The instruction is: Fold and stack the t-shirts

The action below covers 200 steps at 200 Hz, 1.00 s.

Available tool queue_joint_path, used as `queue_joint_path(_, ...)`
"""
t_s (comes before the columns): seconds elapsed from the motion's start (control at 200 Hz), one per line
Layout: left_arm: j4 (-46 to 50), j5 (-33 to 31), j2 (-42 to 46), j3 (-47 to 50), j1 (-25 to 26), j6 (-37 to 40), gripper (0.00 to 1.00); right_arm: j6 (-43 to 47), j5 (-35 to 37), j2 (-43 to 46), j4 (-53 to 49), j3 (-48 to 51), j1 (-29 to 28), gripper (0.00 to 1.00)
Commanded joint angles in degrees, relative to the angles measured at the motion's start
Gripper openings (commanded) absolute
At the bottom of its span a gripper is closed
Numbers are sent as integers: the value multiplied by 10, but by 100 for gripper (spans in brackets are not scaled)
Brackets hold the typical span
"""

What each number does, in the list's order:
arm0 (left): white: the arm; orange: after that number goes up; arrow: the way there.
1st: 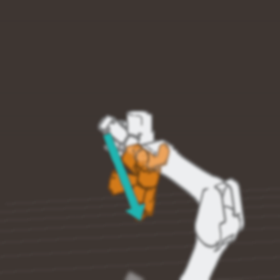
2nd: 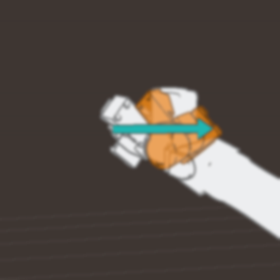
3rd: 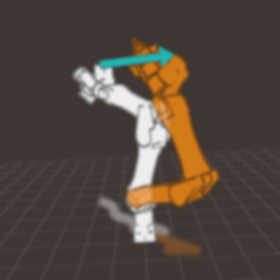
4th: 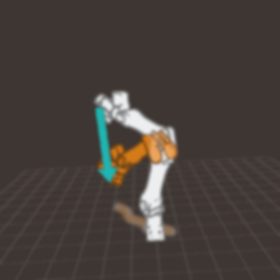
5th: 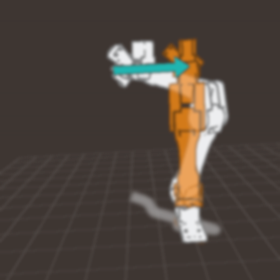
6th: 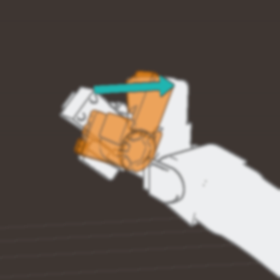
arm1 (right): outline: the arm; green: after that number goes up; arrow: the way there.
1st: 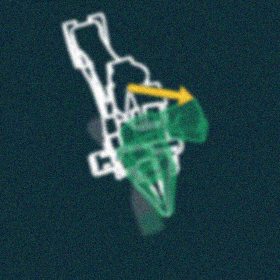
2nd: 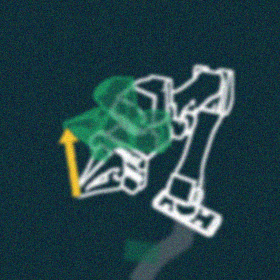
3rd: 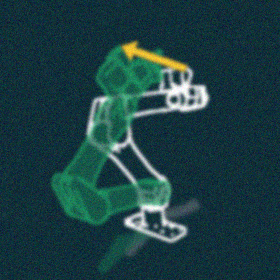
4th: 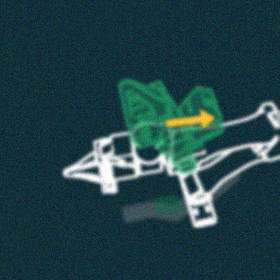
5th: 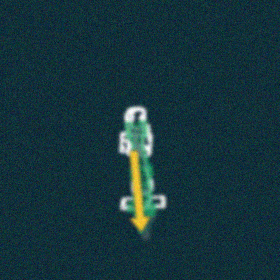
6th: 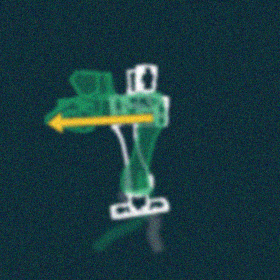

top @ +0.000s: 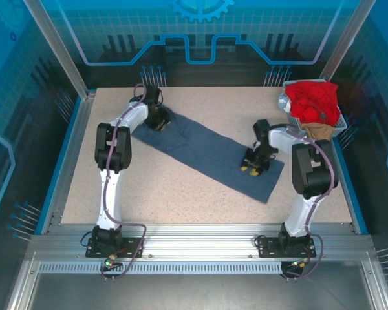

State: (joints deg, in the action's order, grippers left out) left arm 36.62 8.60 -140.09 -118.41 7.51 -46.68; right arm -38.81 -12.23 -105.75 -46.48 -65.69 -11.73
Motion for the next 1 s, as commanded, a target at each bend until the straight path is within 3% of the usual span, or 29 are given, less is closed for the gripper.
queue_joint_path(0.0,-7,60,-61,-127,12,-17,29,-99,-76,42,25,48,-84,40)
queue_joint_path(0.09,12,35,-55,-204,29,-5,29,-113,-74,74,33,35,-121,45)
queue_joint_path(0.185,22,-3,13,-171,50,-4,33,-82,-34,102,23,0,-125,49)
queue_joint_path(0.29,3,-32,129,-4,72,-35,31,-26,-21,99,37,-42,-112,50)
queue_joint_path(0.39,-81,-18,227,202,88,-126,25,33,-34,44,60,-94,-109,49)
queue_joint_path(0.47,-161,-1,264,323,97,-208,24,58,-51,-23,70,-152,-109,46)
queue_joint_path(0.55,-191,-10,269,374,105,-247,23,68,-56,-95,62,-217,-111,44)
queue_joint_path(0.79,-194,-38,194,350,105,-272,23,47,-39,-233,4,-339,-106,41)
queue_joint_path(0.995,-101,-39,78,190,110,-182,25,-30,-47,-215,38,-271,-65,41)
